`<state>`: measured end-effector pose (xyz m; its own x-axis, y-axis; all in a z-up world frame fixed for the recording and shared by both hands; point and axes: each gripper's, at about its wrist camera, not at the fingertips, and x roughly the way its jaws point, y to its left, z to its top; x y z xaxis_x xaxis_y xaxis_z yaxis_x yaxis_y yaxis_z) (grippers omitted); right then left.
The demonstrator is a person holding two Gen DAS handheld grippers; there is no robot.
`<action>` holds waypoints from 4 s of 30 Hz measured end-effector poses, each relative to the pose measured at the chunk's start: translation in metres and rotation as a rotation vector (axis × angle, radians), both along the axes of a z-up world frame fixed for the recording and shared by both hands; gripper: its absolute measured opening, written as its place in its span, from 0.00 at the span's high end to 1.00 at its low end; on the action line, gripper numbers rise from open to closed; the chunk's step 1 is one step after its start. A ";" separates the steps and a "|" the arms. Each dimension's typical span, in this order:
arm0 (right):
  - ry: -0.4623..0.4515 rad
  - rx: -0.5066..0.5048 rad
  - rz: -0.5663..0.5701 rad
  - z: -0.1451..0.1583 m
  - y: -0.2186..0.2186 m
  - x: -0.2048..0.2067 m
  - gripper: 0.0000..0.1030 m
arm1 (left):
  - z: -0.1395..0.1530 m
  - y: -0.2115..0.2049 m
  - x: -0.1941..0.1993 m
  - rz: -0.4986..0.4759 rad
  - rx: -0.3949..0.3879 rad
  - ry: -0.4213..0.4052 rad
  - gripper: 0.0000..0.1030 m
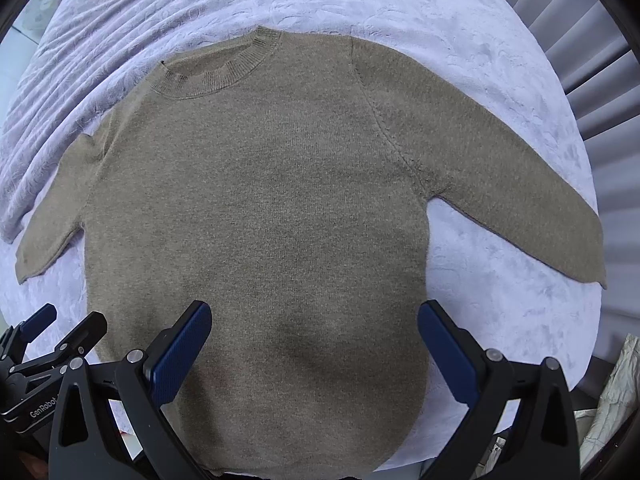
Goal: Fold small clothes
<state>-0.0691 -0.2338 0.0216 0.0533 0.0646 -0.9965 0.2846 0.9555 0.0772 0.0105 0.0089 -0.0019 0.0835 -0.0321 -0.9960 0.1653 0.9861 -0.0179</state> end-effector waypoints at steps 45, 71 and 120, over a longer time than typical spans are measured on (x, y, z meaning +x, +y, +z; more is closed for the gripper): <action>0.028 -0.020 0.074 -0.014 0.051 0.009 0.00 | -0.034 0.042 -0.006 0.075 -0.096 0.062 0.00; 0.041 0.045 0.307 -0.034 0.196 0.014 0.00 | -0.105 0.386 0.040 0.792 -0.443 -0.259 0.00; -0.048 0.078 0.041 -0.043 0.063 0.000 0.00 | -0.018 0.057 0.029 -0.037 -0.283 -0.399 0.09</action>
